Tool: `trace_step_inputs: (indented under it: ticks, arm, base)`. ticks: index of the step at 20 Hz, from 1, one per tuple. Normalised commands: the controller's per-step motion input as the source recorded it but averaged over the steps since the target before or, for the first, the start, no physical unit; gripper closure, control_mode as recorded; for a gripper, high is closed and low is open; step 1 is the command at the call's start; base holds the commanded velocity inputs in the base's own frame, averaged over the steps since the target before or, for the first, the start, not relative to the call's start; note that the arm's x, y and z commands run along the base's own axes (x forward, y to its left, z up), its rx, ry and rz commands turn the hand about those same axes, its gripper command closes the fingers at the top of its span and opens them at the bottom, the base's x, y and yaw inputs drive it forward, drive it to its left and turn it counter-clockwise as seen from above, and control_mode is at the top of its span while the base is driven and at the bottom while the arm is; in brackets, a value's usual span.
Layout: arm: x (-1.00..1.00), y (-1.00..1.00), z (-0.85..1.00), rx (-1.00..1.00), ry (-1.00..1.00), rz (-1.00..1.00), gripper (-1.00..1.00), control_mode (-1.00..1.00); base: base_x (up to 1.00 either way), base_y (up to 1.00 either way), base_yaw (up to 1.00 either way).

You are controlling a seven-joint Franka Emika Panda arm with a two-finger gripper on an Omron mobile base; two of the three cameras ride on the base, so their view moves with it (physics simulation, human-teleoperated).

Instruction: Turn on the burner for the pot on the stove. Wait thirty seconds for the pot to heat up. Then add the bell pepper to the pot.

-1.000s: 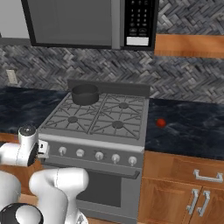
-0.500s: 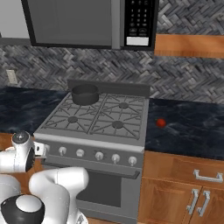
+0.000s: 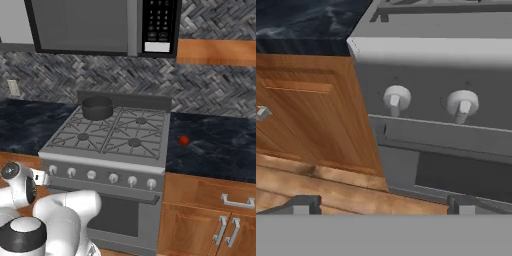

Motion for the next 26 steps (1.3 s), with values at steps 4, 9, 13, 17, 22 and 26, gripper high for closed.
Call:
trace_step_inputs:
  ticks: [4,9,13,17,22,26]
  arm:
    - [0.00,-0.64,-0.14,0.05,-0.04,-0.17,-1.00,-1.00]
    - [0.05,-0.66,-0.32,0.05,0.00,-0.16,-1.00,-1.00]
    - [0.37,-0.64,-0.49,0.01,0.00,-0.08,-1.00,-1.00]
    - [0.66,-0.49,-0.42,0.00,0.00,-0.01,-1.00,-1.00]
    - [0.85,-0.34,-0.09,0.05,0.02,0.02,-1.00,-1.00]
    - [0.79,-0.46,0.00,0.10,0.13,0.07,-1.00,-1.00]
  base:
    - [0.00,0.00,0.00]
    - [0.00,0.00,0.00]
    - [0.00,0.00,0.00]
    - [0.00,0.00,0.00]
    - [0.00,0.00,0.00]
    - [0.00,0.00,0.00]
